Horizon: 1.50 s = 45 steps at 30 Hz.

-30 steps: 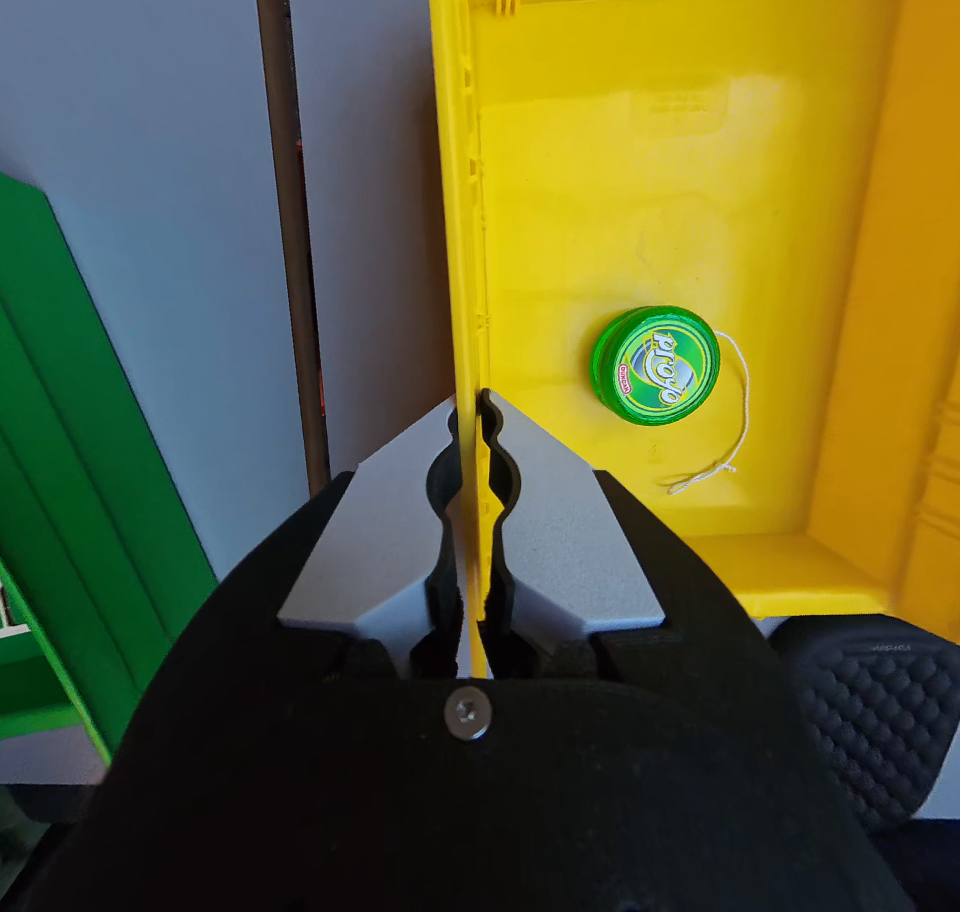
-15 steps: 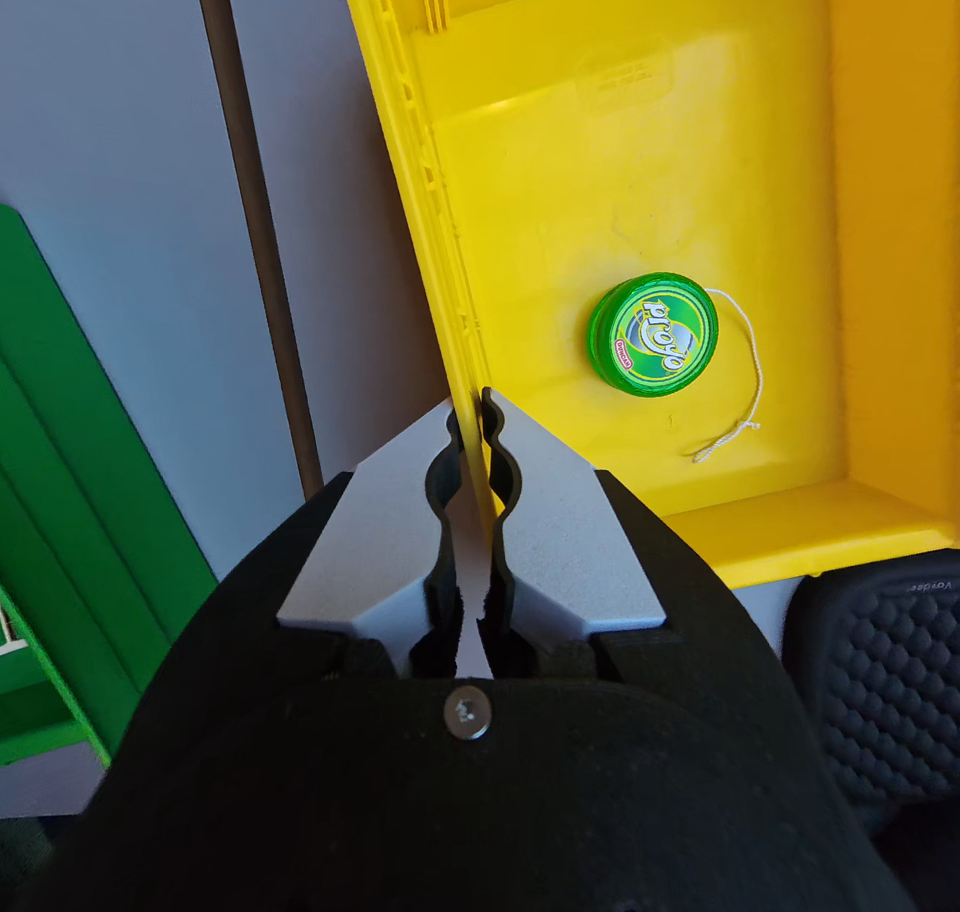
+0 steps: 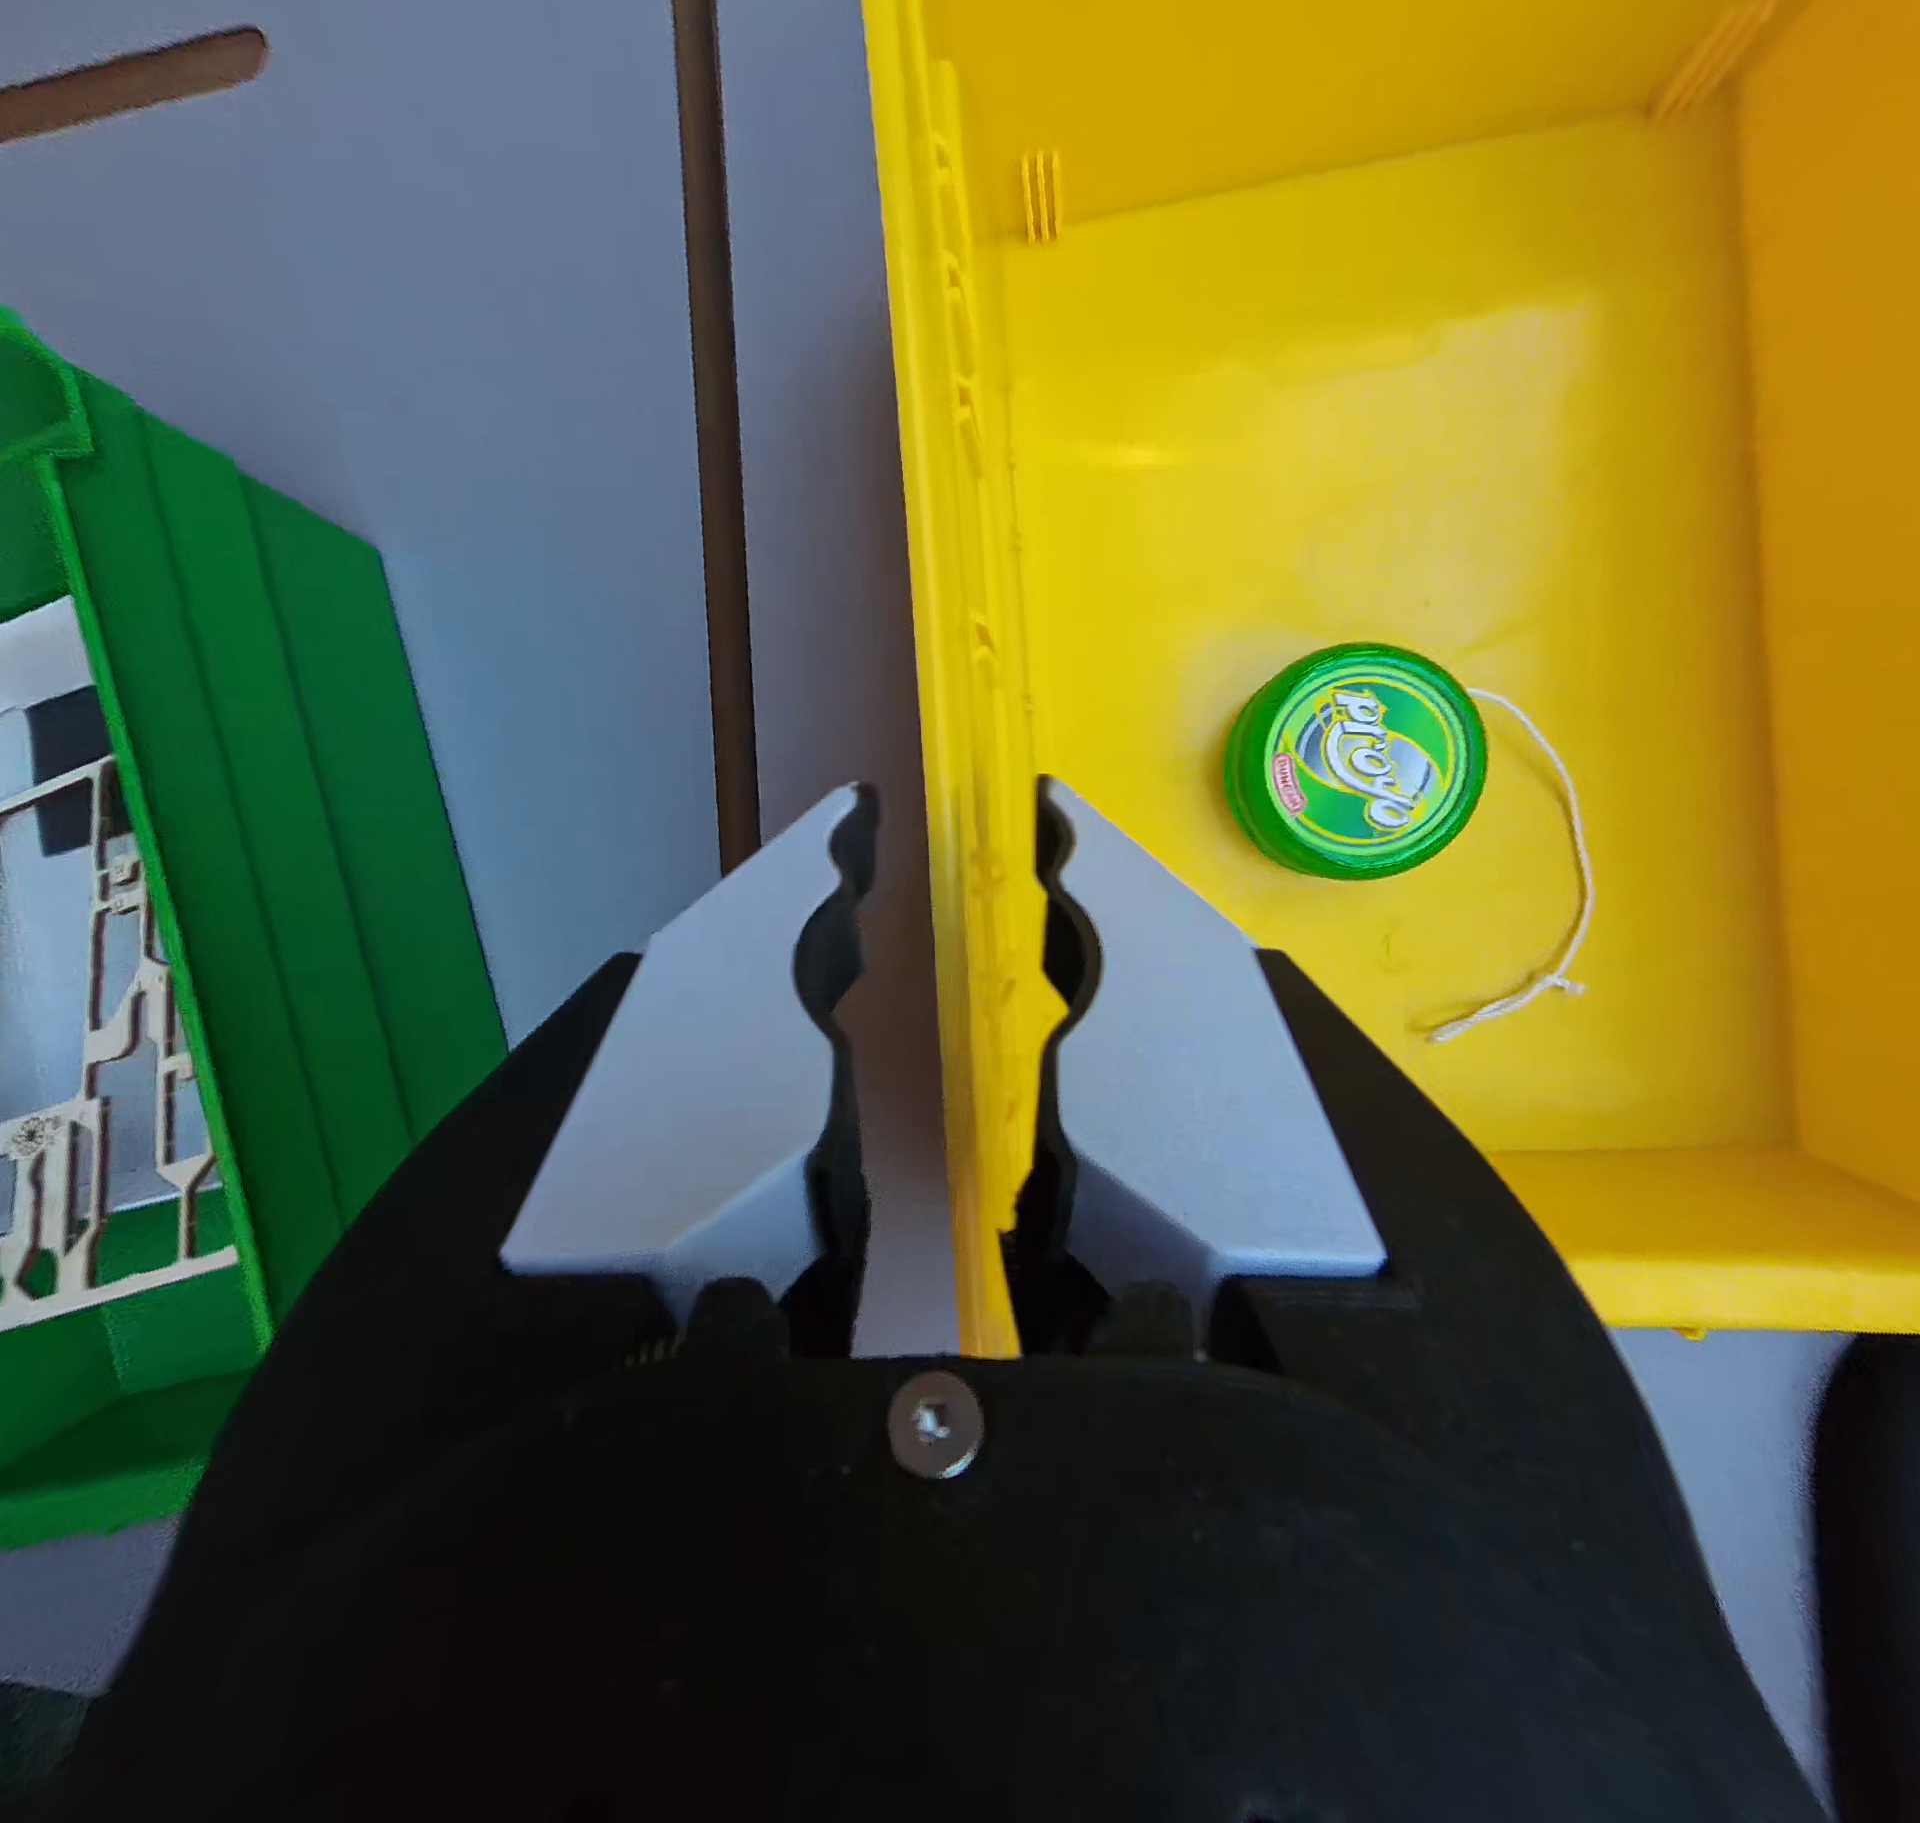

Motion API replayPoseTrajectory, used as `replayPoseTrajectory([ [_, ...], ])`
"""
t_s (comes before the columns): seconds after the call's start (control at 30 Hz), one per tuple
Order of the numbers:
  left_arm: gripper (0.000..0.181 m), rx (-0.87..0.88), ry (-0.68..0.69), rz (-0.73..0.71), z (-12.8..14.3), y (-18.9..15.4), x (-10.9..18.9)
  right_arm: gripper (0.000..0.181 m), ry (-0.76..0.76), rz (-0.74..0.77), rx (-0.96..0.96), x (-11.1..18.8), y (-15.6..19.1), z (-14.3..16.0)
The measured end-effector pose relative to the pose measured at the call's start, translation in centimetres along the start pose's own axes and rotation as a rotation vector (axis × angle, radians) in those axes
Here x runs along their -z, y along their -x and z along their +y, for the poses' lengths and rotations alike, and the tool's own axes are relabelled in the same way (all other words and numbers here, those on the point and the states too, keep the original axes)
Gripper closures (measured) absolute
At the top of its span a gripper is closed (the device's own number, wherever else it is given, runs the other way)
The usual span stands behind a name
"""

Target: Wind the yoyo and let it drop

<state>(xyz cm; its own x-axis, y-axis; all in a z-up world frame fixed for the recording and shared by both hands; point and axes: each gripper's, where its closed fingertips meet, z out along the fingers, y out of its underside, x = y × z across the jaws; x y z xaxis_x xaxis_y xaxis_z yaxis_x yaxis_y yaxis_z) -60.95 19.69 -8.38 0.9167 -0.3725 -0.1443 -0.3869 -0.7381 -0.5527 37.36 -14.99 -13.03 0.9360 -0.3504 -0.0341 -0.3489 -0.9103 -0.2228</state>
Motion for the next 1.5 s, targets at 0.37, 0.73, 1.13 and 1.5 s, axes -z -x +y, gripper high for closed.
replayPoseTrajectory([
  [0.37, 0.108, 0.145, -0.518, 0.126, -7.2, -3.6, 18.4, 0.095, -0.722, 0.374, 0.138, 18.3, 4.9, -6.3],
  [0.73, 0.095, -0.197, -0.920, 0.113, -6.7, -18.2, 28.6, 0.062, -1.418, 0.024, 0.599, 29.1, 34.8, 0.2],
  [1.13, 0.101, -0.554, -0.297, 0.080, -3.1, -13.8, 10.1, 0.066, -1.267, -0.046, 0.897, 17.7, 44.2, 3.2],
  [1.5, 0.102, -0.689, 0.189, 0.150, 0.3, -9.0, 0.7, 0.071, -1.194, -0.181, 0.907, 15.8, 42.2, 0.9],
])
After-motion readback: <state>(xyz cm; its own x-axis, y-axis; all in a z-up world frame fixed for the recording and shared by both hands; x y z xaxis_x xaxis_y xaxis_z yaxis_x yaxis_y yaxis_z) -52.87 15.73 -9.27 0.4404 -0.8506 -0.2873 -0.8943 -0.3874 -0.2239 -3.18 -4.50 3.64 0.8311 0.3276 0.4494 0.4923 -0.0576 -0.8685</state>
